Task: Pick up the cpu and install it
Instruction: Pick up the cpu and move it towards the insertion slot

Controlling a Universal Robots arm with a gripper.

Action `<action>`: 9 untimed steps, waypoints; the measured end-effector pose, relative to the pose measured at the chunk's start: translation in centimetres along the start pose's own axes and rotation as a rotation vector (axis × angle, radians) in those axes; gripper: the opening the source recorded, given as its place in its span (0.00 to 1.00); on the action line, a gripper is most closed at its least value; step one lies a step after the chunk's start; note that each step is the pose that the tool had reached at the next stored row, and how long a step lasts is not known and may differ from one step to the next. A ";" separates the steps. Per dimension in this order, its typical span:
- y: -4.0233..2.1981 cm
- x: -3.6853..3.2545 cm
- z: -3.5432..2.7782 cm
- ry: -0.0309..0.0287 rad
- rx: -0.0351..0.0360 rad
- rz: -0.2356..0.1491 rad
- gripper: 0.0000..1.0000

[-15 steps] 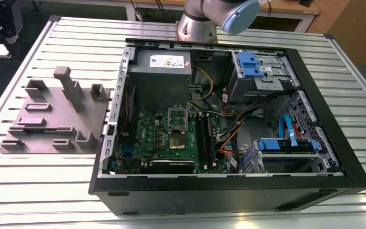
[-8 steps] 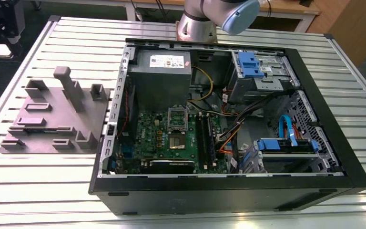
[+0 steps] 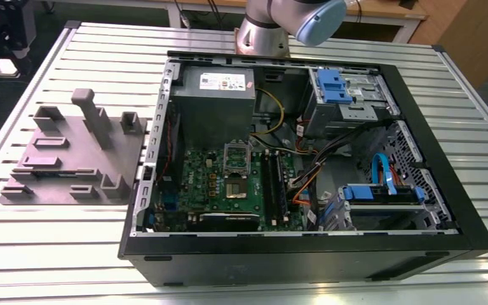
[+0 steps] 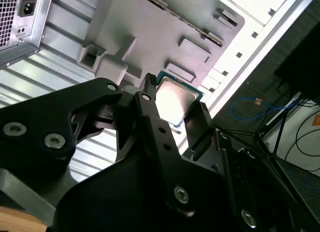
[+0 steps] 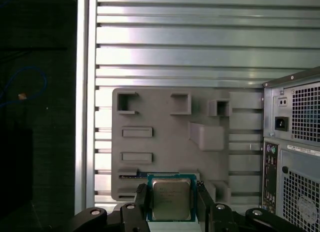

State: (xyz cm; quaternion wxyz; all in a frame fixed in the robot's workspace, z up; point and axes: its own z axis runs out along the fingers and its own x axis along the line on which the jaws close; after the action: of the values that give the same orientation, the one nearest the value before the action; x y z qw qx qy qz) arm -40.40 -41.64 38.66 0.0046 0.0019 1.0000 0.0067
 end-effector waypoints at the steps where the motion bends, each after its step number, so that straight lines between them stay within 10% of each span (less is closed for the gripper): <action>1: 0.00 -0.04 0.00 0.0000 0.0000 0.000 0.47; 9: 0.00 -0.27 0.00 0.0000 0.0000 0.000 0.47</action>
State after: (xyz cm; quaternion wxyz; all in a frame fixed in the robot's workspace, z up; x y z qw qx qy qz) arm -40.13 -41.64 38.66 0.0046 0.0019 1.0000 0.0067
